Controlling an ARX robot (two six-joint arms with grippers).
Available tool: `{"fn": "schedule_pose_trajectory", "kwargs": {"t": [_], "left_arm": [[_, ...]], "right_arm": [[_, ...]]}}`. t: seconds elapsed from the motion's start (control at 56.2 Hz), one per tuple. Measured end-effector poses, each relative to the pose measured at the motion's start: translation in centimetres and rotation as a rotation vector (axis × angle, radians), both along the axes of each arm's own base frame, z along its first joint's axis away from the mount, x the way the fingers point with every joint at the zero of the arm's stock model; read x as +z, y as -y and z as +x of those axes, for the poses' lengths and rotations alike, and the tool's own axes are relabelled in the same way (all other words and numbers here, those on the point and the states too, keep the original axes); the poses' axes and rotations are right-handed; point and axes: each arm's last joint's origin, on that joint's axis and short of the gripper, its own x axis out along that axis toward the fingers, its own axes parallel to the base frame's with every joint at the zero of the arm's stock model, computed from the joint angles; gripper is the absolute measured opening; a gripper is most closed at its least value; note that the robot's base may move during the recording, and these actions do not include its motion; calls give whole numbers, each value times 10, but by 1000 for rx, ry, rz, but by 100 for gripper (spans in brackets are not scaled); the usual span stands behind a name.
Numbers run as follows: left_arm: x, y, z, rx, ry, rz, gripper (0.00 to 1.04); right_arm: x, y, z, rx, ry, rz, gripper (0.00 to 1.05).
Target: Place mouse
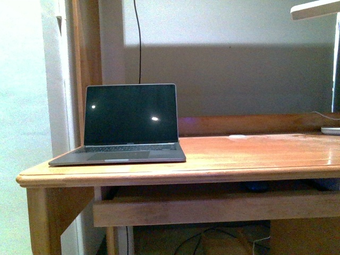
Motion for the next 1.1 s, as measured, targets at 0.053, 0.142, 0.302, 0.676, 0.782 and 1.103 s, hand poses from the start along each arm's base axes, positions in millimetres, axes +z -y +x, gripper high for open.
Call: {"fn": "schedule_pose_trajectory", "kwargs": {"t": [0.053, 0.142, 0.302, 0.676, 0.782, 1.103], "left_arm": [[7, -4, 17, -5, 30, 91, 97], [14, -9, 46, -19, 88, 252, 97], [13, -10, 96, -81, 218, 602, 97], [-26, 11, 177, -393, 419, 1165, 97], [-31, 18, 195, -450, 480, 1229, 97], [-42, 45, 240, -543, 592, 1298, 97]], "right_arm": [[0, 0, 0, 0, 0, 0, 97], [0, 0, 0, 0, 0, 0, 97], [0, 0, 0, 0, 0, 0, 97], [0, 0, 0, 0, 0, 0, 97], [0, 0, 0, 0, 0, 0, 97], [0, 0, 0, 0, 0, 0, 97]]}}
